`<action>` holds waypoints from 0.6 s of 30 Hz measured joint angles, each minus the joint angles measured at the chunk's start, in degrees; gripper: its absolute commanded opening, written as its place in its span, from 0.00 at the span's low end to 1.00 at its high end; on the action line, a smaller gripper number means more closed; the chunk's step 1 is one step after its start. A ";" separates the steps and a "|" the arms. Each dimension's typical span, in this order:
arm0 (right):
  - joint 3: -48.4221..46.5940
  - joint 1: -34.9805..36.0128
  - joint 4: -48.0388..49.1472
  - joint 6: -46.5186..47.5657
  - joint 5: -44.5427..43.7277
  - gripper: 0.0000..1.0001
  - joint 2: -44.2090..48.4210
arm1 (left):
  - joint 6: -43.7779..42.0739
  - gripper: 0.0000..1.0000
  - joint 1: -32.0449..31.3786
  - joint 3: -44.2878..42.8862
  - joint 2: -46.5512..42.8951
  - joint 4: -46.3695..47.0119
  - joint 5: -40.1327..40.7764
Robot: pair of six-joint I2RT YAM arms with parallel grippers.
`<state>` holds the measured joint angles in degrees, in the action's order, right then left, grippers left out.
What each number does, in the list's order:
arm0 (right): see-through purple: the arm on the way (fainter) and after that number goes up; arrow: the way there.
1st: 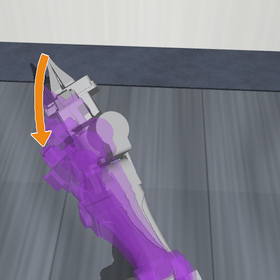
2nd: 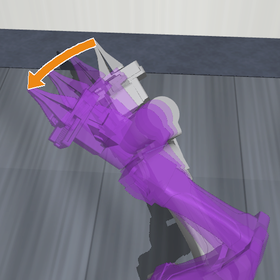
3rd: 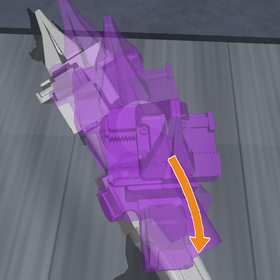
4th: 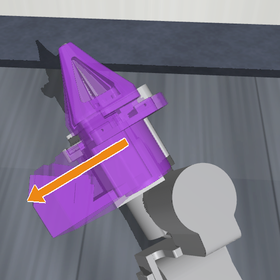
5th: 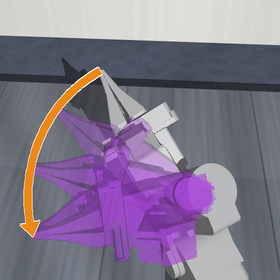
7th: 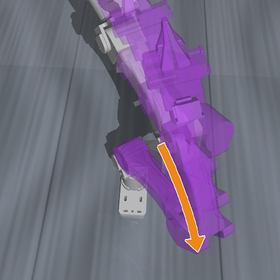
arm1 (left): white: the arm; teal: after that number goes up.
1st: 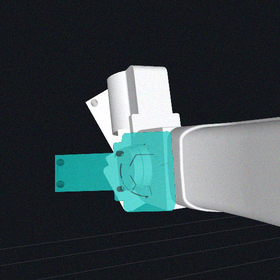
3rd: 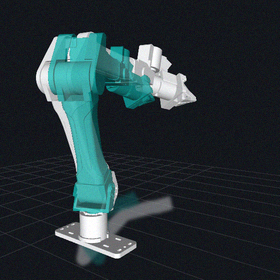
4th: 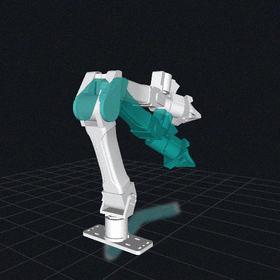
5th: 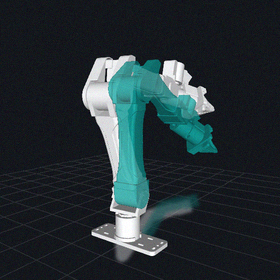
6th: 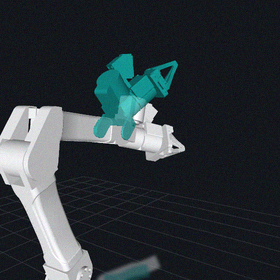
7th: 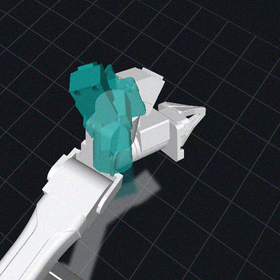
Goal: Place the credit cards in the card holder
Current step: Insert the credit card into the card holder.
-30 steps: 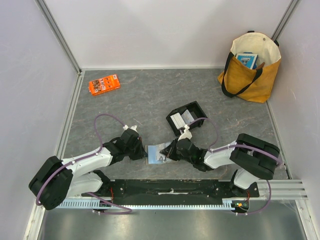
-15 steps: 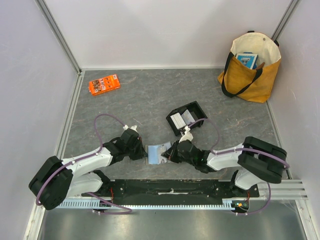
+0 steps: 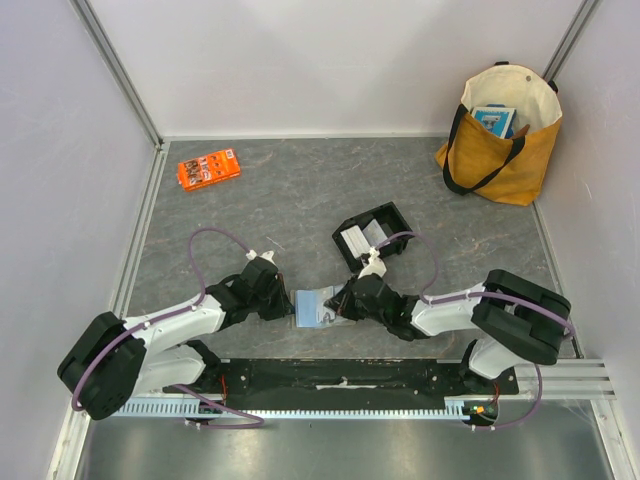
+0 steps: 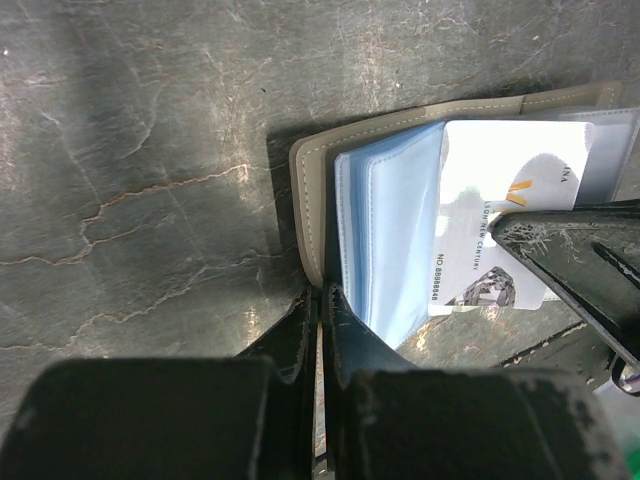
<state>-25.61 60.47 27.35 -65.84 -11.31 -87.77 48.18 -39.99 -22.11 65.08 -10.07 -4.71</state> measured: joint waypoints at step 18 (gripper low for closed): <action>1.03 0.96 4.26 -2.64 1.09 0.00 -1.51 | 0.44 0.02 0.00 0.00 0.02 -0.20 0.17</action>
<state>-24.58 61.43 31.62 -68.49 -10.22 -89.27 48.62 -39.99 -22.11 65.10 -10.26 -4.54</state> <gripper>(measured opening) 0.007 0.024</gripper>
